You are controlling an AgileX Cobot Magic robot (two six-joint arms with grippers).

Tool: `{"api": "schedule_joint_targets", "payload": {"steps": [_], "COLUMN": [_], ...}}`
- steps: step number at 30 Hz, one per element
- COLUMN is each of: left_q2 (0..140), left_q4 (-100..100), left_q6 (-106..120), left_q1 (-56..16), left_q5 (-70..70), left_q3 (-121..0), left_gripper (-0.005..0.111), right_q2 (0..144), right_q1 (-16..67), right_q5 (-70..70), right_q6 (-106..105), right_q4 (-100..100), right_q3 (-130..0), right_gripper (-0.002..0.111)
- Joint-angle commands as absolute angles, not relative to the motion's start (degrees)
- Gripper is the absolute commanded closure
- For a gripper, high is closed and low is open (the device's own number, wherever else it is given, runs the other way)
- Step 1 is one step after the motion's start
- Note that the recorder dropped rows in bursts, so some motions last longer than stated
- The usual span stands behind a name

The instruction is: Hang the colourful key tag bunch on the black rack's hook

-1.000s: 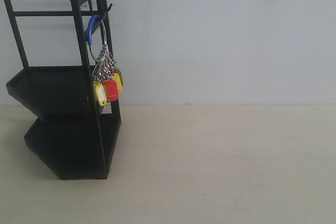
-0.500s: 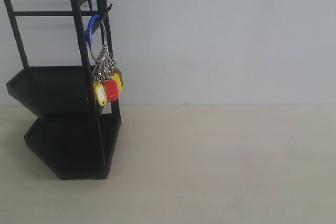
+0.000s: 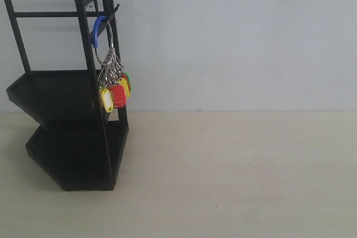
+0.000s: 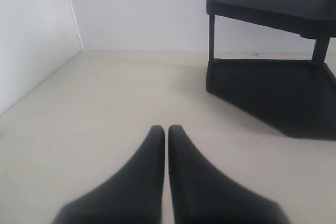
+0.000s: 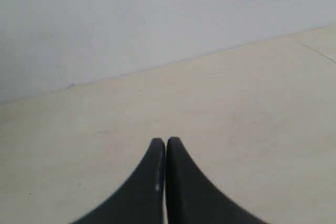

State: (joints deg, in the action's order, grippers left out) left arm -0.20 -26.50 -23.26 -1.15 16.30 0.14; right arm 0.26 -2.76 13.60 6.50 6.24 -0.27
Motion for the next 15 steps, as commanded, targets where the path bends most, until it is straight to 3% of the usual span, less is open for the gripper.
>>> {"api": "schedule_joint_targets", "payload": {"steps": [1,15], "left_q2": [0.00,0.00], "left_q4": [-26.51,-26.51], "left_q6": [-23.57,-23.57], "left_q1": [-1.22,-1.22], "left_q5": [15.88,15.88], "left_q3": [0.00,0.00], "left_gripper": [0.102,0.102], "right_q2": [0.00,0.00], "right_q1": [-2.89,-2.89], "right_q5": [18.48,20.04], "right_q6": [-2.22,-3.92], "right_q4": [6.29,6.18], "right_q3": [0.00,0.00], "right_gripper": [0.108,0.108]}}
